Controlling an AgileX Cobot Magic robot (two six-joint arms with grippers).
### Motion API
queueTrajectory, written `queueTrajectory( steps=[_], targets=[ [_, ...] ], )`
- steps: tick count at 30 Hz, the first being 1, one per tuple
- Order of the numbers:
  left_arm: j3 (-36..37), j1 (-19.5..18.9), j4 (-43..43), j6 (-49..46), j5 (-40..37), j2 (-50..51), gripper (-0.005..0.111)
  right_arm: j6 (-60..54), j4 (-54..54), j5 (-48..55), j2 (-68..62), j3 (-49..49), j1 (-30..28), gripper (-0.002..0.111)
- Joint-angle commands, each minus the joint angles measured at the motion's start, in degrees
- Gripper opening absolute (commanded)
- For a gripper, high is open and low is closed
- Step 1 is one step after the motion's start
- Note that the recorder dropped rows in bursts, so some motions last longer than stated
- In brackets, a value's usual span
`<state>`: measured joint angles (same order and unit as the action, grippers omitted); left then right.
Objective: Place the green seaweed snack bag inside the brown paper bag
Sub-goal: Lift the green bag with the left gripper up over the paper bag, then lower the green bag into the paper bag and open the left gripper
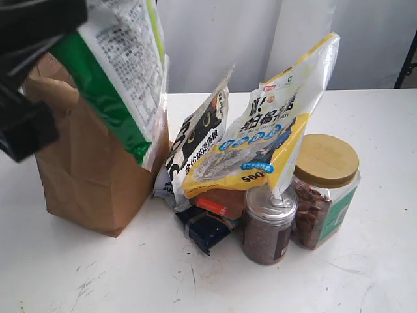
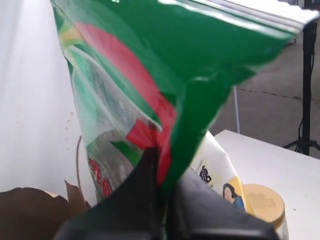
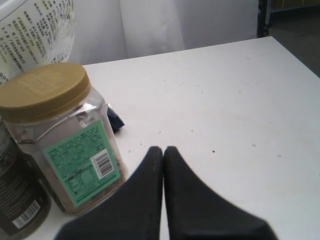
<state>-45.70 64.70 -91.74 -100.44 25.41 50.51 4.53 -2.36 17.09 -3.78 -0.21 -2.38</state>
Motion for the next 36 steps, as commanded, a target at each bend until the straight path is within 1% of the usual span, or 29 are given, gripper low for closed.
queueTrajectory(
  steps=[1, 7, 12, 17, 21, 23, 26, 27, 28, 31, 32, 33, 34, 35, 36],
  targets=[
    [-1.2, 0.2, 1.5, -0.5, -0.2, -4.1, 0.000, 0.1, 0.0, -0.3, 0.3, 0.2, 0.1, 0.000],
    [-3.3, 0.2, 2.5, -2.7, 0.4, -6.7, 0.000, 0.1, 0.0, -0.3, 0.3, 0.2, 0.1, 0.000],
    [-5.2, 0.2, 2.9, -6.3, 3.4, -7.0, 0.000, 0.1, 0.0, -0.3, 0.3, 0.2, 0.1, 0.000],
    [-7.7, 0.2, 5.7, -6.3, 4.5, -7.0, 0.000, 0.1, 0.0, -0.3, 0.3, 0.2, 0.1, 0.000],
    [-9.3, -0.1, 9.7, -6.3, 6.7, -5.9, 0.000, 0.1, 0.0, -0.3, 0.3, 0.2, 0.1, 0.000],
    [-9.3, -2.1, 11.2, -6.3, 8.0, -4.2, 0.000, 0.1, 0.0, -0.3, 0.3, 0.2, 0.1, 0.000],
    [-9.3, -5.0, 12.8, -6.0, 7.2, -2.0, 0.000, 0.1, 0.0, -0.3, 0.3, 0.2, 0.1, 0.000],
    [-9.3, -7.7, 14.2, -5.2, 6.2, -0.3, 0.000, 0.1, 0.0, -0.3, 0.3, 0.2, 0.1, 0.000],
    [-9.3, -8.9, 14.5, -4.3, 5.3, 0.4, 0.000, 0.1, 0.0, -0.3, 0.3, 0.2, 0.1, 0.000],
    [-9.3, -14.0, 16.1, 0.4, 0.5, 1.8, 0.000, 0.1, 0.0, -0.3, 0.3, 0.2, 0.1, 0.000],
    [-9.3, -17.0, 18.4, 3.1, -3.5, 2.5, 0.000, 0.1, 0.0, -0.3, 0.3, 0.2, 0.1, 0.000],
    [-9.3, -18.7, 20.4, 5.2, -5.6, 3.0, 0.000, 0.1, 0.0, -0.3, 0.3, 0.2, 0.1, 0.000],
    [-9.3, -21.0, 23.7, 9.6, -8.1, 3.3, 0.000, 0.1, 0.0, -0.3, 0.3, 0.2, 0.1, 0.000],
    [-9.3, -22.1, 26.0, 12.0, -9.1, 3.6, 0.000, 0.1, 0.0, -0.3, 0.3, 0.2, 0.1, 0.000],
    [-9.3, -24.3, 29.0, 16.2, -11.2, 4.0, 0.000, 0.1, 0.0, -0.3, 0.3, 0.2, 0.1, 0.000]
  ],
)
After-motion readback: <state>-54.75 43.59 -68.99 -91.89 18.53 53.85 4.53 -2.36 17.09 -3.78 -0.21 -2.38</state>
